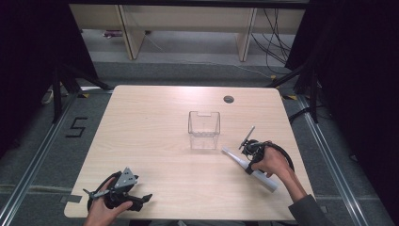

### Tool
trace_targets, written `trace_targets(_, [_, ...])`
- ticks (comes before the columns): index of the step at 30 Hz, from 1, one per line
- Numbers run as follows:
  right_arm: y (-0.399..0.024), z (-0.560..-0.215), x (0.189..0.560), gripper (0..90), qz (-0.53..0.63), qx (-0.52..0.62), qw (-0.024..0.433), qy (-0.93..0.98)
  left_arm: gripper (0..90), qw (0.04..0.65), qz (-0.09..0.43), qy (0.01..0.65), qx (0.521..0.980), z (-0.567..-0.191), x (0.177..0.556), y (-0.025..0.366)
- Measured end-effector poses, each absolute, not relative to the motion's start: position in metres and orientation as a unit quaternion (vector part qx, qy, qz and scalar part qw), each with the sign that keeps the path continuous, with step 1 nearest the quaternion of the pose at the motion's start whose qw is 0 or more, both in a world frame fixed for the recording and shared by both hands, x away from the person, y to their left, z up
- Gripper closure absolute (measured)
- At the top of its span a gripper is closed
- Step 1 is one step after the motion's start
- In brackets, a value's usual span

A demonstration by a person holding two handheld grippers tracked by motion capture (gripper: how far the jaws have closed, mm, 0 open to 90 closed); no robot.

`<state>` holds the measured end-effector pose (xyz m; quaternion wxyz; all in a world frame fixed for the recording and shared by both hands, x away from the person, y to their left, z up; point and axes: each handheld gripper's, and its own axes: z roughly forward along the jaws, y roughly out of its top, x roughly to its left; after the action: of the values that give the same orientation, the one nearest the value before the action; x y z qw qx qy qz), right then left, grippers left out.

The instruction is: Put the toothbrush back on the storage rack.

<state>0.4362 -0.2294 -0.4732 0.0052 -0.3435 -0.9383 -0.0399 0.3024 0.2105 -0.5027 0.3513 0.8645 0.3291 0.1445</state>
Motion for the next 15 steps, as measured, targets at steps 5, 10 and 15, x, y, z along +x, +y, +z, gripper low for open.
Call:
trace_targets(5, [-0.2303,-0.4739,0.4374,64.8,-0.033,-0.330,0.003,-0.944,14.9,0.346,0.152,0.321,0.868,-0.5021,0.3038,0.2110])
trace_targets(10, [-0.2287,-0.4732,0.4355,66.2,-0.026,-0.337,0.004,-0.941,14.9,0.352,0.143,0.329,0.864,-0.5029,0.3023,0.2101])
trace_targets(15, [-0.2280,-0.4737,0.4375,66.6,-0.015,-0.321,-0.001,-0.947,14.9,0.348,0.152,0.320,0.868,-0.5023,0.3040,0.2111])
